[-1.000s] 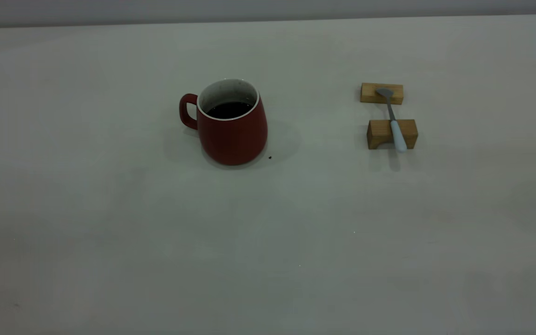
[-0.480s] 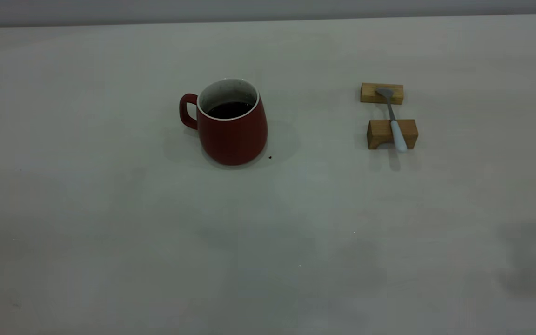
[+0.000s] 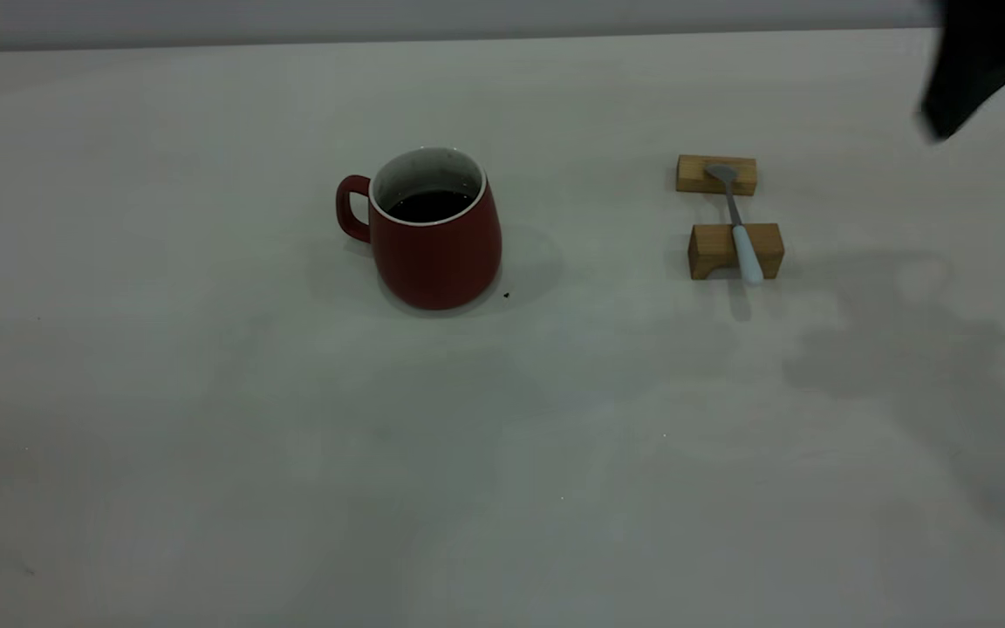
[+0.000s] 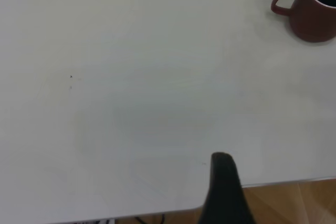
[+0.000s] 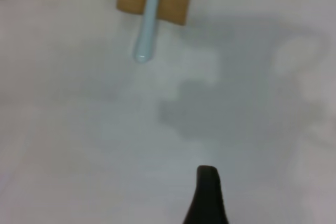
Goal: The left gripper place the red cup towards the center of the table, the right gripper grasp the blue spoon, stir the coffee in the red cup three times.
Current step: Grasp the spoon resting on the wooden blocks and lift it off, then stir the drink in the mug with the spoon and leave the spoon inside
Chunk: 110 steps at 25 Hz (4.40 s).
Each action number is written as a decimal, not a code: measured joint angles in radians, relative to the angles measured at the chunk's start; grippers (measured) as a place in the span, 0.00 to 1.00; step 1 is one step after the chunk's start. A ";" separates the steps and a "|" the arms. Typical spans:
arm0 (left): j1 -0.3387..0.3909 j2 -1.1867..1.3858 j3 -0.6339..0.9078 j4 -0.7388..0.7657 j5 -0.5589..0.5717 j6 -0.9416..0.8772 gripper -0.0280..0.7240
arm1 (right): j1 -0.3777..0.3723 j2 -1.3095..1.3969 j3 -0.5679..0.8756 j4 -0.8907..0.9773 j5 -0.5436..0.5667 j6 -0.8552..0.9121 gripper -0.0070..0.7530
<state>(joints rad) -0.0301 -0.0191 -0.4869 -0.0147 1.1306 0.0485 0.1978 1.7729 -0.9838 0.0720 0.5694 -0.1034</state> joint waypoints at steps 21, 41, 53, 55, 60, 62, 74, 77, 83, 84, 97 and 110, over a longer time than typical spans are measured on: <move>0.000 0.000 0.000 0.000 0.000 -0.001 0.83 | 0.123 0.482 -0.316 0.083 -0.061 -0.033 0.91; 0.000 0.000 0.000 0.000 0.000 0.000 0.83 | 0.100 0.593 -0.356 0.075 -0.105 -0.027 0.68; 0.000 0.000 0.000 0.000 0.000 0.000 0.83 | 0.098 0.399 -0.396 0.091 0.050 -0.013 0.20; 0.000 0.000 0.000 0.000 0.000 0.000 0.83 | 0.096 0.335 -0.431 0.220 0.115 0.013 0.20; 0.000 0.000 0.000 0.000 0.000 -0.001 0.83 | 0.102 0.278 -0.451 0.688 0.164 0.148 0.20; 0.000 0.000 0.000 0.000 0.000 -0.001 0.83 | 0.103 0.286 -0.451 0.860 0.167 0.216 0.20; 0.000 0.000 0.000 0.000 0.000 -0.001 0.83 | 0.249 0.367 -0.463 1.672 0.225 0.572 0.20; 0.000 0.000 0.000 0.000 0.000 -0.001 0.83 | 0.247 0.391 -0.465 1.686 0.235 0.687 0.20; 0.000 0.000 0.000 0.000 0.000 -0.001 0.83 | 0.247 0.483 -0.465 1.686 0.256 0.878 0.20; 0.000 0.000 0.000 0.000 0.000 -0.001 0.83 | 0.246 0.494 -0.465 1.686 0.257 0.880 0.20; 0.000 0.000 0.000 0.000 0.000 -0.001 0.83 | 0.242 0.695 -0.577 1.696 0.262 0.860 0.20; 0.000 0.000 0.000 0.000 0.000 -0.001 0.83 | 0.174 0.782 -0.684 1.580 0.327 0.835 0.20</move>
<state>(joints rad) -0.0301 -0.0191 -0.4869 -0.0147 1.1306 0.0476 0.3721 2.5550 -1.6675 1.6521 0.8963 0.7319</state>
